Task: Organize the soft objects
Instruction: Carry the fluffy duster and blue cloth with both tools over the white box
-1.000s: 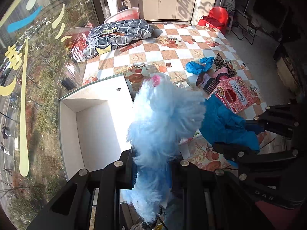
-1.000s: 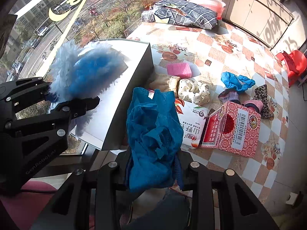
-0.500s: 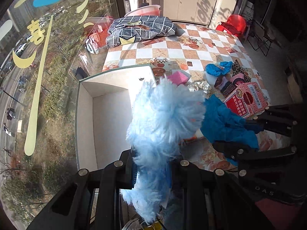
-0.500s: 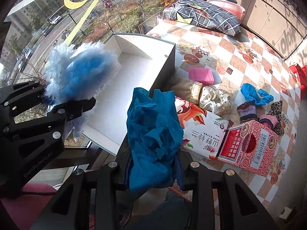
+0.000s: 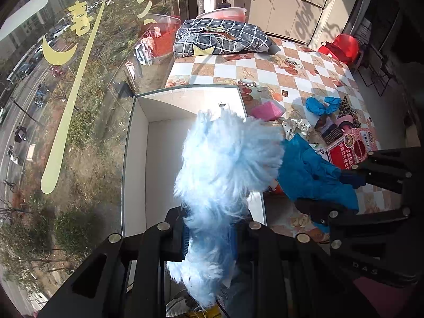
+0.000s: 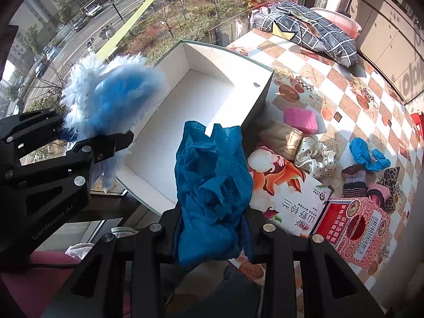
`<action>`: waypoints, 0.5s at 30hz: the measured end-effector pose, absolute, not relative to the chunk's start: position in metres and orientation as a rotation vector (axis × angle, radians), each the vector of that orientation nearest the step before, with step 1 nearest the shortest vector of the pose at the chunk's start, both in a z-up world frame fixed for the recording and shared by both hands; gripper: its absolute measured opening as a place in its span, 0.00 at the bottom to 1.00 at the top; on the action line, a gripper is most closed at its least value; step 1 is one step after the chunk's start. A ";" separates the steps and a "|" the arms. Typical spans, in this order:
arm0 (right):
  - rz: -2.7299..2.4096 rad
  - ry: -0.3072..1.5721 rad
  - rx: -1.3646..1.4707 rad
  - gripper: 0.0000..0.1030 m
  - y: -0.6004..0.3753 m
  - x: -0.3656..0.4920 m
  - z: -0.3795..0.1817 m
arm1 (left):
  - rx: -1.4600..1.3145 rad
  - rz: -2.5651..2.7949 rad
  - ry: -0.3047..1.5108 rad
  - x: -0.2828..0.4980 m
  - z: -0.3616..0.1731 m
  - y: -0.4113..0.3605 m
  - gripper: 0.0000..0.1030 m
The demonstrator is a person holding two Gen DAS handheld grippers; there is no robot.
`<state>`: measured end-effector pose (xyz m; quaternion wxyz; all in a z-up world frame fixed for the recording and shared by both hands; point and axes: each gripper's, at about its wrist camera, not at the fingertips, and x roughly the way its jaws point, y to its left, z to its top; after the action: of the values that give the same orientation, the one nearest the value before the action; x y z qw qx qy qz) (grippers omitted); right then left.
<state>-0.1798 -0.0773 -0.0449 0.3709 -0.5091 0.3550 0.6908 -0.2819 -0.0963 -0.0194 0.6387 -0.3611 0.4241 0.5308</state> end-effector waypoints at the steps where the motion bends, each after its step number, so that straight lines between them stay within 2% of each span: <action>1: 1.775 0.907 -1.311 0.35 -0.076 -0.181 -0.045 | -0.828 1.215 0.965 -0.283 -0.020 -0.096 0.24; 15: 1.820 0.864 -1.368 0.35 -0.069 -0.203 -0.047 | -0.897 1.264 0.939 -0.306 -0.027 -0.093 0.24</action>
<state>-0.2029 -0.0691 -0.0471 0.3460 -0.5269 0.3330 0.7013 -0.3056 -0.0926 -0.0266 0.6168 -0.3897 0.4077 0.5490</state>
